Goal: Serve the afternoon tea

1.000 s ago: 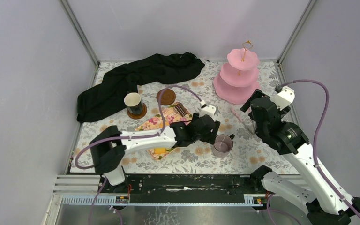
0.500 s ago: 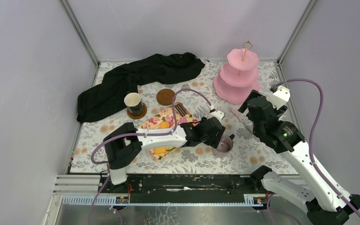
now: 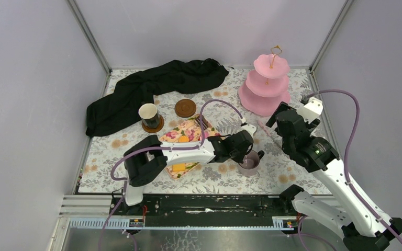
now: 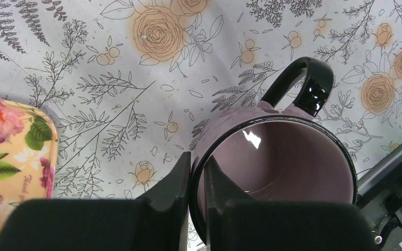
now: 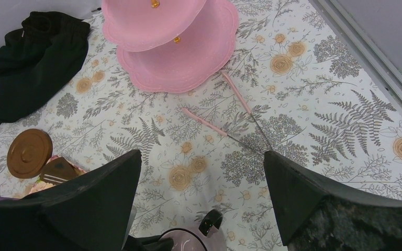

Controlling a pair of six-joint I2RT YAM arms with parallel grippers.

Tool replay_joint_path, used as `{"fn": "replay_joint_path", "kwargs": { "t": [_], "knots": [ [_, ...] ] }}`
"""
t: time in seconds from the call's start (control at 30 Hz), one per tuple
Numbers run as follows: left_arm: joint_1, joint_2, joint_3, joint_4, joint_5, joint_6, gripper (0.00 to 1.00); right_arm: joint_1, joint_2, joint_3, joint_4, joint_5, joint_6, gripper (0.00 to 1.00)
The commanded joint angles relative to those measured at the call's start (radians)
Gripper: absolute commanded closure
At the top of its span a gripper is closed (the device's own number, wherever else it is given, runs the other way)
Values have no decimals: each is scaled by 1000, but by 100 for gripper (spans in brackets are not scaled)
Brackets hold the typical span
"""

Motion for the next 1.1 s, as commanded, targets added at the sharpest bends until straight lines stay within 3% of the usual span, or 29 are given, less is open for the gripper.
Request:
{"fn": "replay_joint_path", "kwargs": {
  "t": [0.0, 0.37, 0.6, 0.8, 1.07],
  "knots": [
    [-7, -24, 32, 11, 0, 3, 100, 7, -14, -1, 29, 27, -20, 6],
    [38, -205, 67, -115, -308, -55, 100, 7, -34, 15, 27, 35, -26, 6],
    [267, -289, 99, -137, -331, -130, 100, 7, -28, 23, 35, 22, -23, 6],
    [442, -237, 207, -149, -313, -109, 100, 7, -17, 21, 49, 13, -28, 6],
    [556, -64, 353, -233, -319, -79, 100, 7, 3, 30, 61, 3, -39, 6]
  ]
}}
